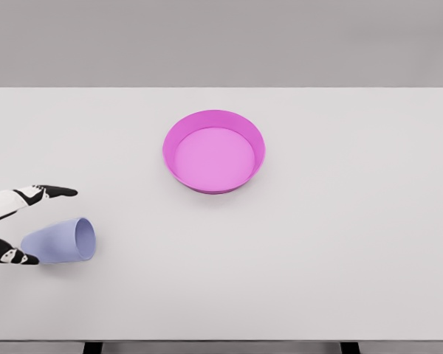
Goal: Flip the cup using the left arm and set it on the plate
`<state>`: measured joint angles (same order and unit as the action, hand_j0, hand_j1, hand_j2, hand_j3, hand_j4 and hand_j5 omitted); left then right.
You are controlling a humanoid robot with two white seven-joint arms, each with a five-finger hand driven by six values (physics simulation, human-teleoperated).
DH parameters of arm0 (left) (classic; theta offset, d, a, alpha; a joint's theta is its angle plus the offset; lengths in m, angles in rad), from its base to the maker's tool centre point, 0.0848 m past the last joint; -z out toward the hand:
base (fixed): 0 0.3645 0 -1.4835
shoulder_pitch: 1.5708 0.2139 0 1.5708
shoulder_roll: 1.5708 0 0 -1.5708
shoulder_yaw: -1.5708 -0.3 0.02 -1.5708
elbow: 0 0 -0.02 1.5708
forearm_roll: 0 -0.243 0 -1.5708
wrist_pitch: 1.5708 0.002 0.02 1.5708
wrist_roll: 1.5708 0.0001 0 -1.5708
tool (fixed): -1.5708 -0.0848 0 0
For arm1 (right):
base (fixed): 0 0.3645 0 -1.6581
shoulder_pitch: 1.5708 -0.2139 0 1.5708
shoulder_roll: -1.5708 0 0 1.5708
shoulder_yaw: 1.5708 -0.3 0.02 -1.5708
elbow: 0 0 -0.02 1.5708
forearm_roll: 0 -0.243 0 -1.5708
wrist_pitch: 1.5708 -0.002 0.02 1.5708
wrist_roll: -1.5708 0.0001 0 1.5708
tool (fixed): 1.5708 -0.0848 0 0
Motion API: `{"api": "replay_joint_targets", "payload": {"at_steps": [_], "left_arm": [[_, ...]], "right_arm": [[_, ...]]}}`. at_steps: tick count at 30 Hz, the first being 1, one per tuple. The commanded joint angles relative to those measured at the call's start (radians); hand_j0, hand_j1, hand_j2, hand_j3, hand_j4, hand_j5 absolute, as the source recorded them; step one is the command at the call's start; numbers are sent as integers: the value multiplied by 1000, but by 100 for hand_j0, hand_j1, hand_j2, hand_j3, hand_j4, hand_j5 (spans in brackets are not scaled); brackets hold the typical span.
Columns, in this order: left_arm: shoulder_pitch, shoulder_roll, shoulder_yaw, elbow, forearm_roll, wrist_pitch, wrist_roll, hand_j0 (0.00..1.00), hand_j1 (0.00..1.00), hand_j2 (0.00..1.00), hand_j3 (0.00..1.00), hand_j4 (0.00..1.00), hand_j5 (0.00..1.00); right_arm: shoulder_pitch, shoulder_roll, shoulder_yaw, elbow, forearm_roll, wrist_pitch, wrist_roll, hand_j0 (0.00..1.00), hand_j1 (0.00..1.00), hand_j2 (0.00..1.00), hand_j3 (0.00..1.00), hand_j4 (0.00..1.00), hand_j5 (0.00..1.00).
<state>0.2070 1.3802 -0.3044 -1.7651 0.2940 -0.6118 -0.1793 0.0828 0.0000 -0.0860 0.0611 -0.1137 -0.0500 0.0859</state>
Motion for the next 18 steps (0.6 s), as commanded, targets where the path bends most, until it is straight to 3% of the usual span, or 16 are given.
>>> {"api": "replay_joint_targets", "payload": {"at_steps": [1,13,16,18], "left_arm": [[0,-4,1,-7,7,1,14,100,100,100,100,100,100],[55,-62,1,-5,5,1,15,100,100,100,100,100,100],[57,-66,2,-7,11,1,92,100,100,100,100,100,100],[57,-66,2,-14,54,1,100,100,100,100,100,100,100]], "right_arm": [[0,0,0,0,0,-1,0,100,100,100,100,100,100],[0,0,0,0,0,-1,0,100,100,100,100,100,100],[0,0,0,0,0,-1,0,100,100,100,100,100,100],[0,0,0,0,0,-1,0,100,100,100,100,100,100]]}}
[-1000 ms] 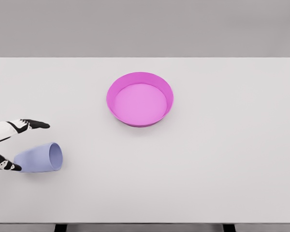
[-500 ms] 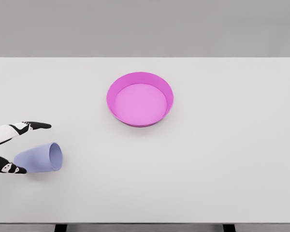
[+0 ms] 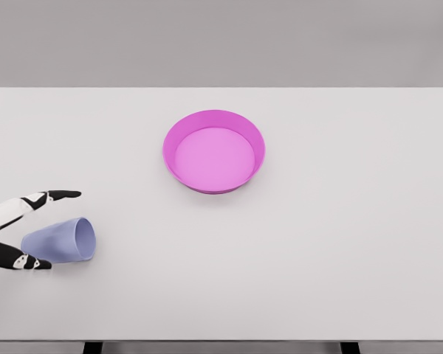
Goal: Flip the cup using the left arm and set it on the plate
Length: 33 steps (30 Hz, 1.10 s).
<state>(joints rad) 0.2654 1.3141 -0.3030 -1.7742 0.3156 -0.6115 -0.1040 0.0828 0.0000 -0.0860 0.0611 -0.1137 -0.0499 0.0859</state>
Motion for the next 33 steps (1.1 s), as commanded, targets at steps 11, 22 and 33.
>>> {"api": "replay_joint_targets", "payload": {"at_steps": [11,22,33], "left_arm": [[38,-16,-1,-5,132,1,24,100,100,100,100,100,100],[71,-58,2,-13,99,1,21,100,100,100,100,100,100],[69,-79,8,-27,66,1,23,100,100,100,100,100,100]], "right_arm": [[0,0,0,0,0,-1,0,100,100,100,100,100,100],[0,0,0,0,0,-1,0,100,100,100,100,100,100],[0,0,0,0,0,1,0,100,100,100,100,100,100]]}}
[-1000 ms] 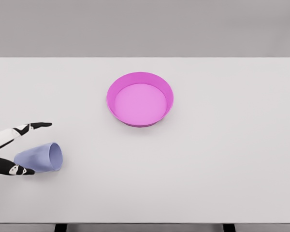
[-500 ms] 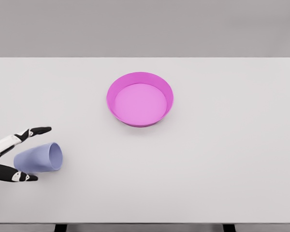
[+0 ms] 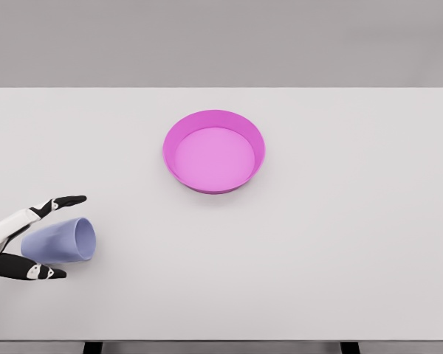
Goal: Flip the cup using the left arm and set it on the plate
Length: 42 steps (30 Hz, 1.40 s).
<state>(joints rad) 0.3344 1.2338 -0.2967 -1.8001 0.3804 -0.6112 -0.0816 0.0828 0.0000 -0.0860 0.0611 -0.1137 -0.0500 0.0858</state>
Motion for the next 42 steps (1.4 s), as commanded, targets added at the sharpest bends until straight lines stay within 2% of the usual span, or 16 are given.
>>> {"api": "replay_joint_targets", "payload": {"at_steps": [1,8,10,16,19,22,28,29,30,31,37,40,42], "left_arm": [[0,1,2,-1,2,0,0,100,100,100,100,100,100],[-12,-5,13,1,-6,0,0,100,100,100,100,100,100],[-14,-8,13,1,-35,0,-1,100,100,100,100,100,100],[-12,-40,59,-1,-72,0,-7,100,100,100,100,100,100],[-11,-43,59,-1,-74,0,-7,100,100,100,100,100,100],[-9,-43,59,-1,-109,0,-7,100,100,100,100,100,100],[-3,-48,62,-1,-110,0,-9,100,100,100,100,100,100],[-2,-48,62,-1,-120,0,-9,100,100,100,100,100,100],[0,-53,63,-1,-173,0,-9,100,100,100,100,100,100],[-5,-65,64,-1,-189,0,-9,100,100,100,100,100,100],[0,-57,67,-1,-187,0,-4,100,100,100,100,100,100],[0,-106,68,-1,-186,0,-3,100,100,100,100,100,100],[0,-103,70,-1,-184,0,-3,100,100,100,100,100,100]], "right_arm": [[0,0,0,0,0,1,0,100,100,100,100,100,100],[0,0,0,0,0,-1,0,100,100,100,100,100,100],[0,0,0,0,0,-1,0,100,100,100,100,100,100],[0,0,0,0,0,-1,0,100,100,100,100,100,100],[0,0,0,0,0,-1,0,100,100,100,100,100,100],[0,0,0,0,0,-1,2,100,100,100,100,100,100],[0,0,0,0,0,-1,0,100,100,100,100,100,100],[0,0,0,0,0,-1,0,100,100,100,100,100,100],[0,0,0,0,0,1,0,100,100,100,100,100,100],[0,0,0,0,0,-1,0,100,100,100,100,100,100],[0,0,0,0,0,1,0,100,100,100,100,100,100],[0,0,0,0,0,1,0,100,100,100,100,100,100],[0,0,0,0,0,-1,0,100,100,100,100,100,100]]}}
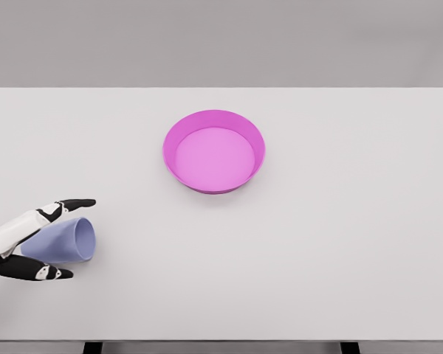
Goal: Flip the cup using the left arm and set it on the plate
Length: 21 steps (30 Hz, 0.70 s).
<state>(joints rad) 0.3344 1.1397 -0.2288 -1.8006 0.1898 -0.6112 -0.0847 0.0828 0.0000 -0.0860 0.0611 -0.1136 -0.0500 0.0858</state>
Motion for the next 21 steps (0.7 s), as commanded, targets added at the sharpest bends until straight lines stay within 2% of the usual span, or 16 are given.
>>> {"api": "replay_joint_targets", "payload": {"at_steps": [1,8,12,16,21], "left_arm": [[0,-6,0,0,7,0,2,100,100,100,100,100,100],[-3,-5,2,0,13,0,6,100,100,100,100,100,100],[-8,-9,-4,0,11,74,71,100,100,100,100,100,100],[-2,-14,-7,-2,10,192,77,100,100,100,100,100,100],[2,-14,-12,-2,10,200,77,100,100,100,100,100,100]], "right_arm": [[0,0,0,0,0,-1,0,100,100,100,100,100,100],[0,0,0,0,0,-1,2,100,100,100,100,100,100],[0,0,0,0,0,-1,0,100,100,100,100,100,100],[0,0,0,0,0,-1,0,100,100,100,100,100,100],[0,0,0,0,0,-1,2,100,100,100,100,100,100]]}}
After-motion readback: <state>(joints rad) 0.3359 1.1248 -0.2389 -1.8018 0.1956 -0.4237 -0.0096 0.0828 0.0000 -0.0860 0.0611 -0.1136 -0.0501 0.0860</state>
